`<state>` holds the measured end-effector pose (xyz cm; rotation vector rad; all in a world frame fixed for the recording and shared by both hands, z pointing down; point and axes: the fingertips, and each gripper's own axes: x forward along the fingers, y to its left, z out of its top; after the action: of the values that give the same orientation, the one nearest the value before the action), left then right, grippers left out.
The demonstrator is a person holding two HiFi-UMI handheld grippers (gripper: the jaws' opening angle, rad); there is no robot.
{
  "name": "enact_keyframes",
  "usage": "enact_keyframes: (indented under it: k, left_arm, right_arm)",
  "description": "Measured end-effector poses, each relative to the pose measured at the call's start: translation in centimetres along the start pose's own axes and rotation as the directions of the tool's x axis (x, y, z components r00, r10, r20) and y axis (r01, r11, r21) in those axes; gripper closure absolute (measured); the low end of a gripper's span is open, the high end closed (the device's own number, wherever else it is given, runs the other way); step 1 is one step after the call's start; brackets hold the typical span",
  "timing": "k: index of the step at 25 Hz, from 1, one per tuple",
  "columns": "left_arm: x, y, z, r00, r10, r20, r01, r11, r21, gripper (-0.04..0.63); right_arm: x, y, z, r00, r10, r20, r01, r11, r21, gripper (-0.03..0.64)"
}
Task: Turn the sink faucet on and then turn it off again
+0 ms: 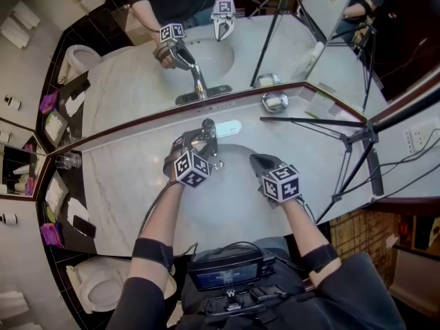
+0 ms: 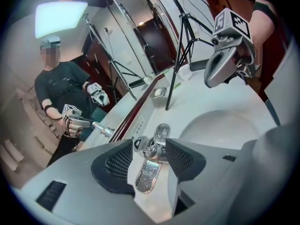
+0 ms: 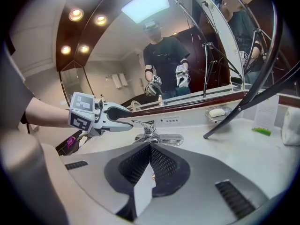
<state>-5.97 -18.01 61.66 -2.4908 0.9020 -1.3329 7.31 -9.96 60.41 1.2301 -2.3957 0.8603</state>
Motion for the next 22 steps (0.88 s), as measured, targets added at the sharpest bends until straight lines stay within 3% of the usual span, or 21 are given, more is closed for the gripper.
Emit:
enact_keyframes:
  k: [9,16,22]
  left_arm:
    - [2.7,-0.7,-0.7,0.998,-0.013,-0.068,0.024,0.987,0.159,0.383]
    - [3.6,-1.2,-1.3,0.993,0.037,-0.116,-0.003,0.96,0.278,0.458]
    - [3.8,-1.6,-1.4,0.989,0.074,-0.126,-0.034,0.955,0.294,0.462]
  right_arm:
    - [0.1,-1.4,-0.6,1.0,-0.015,-0.012,0.015,1.0,0.019,0.6]
    - [0.5,-1.6,-0.5,1.0,-0.008,-0.012,0.008,1.0,0.024,0.6]
    - [1.0,-1.2,-1.1,1.0,0.002,-0.019,-0.001,1.0,0.031,0.6]
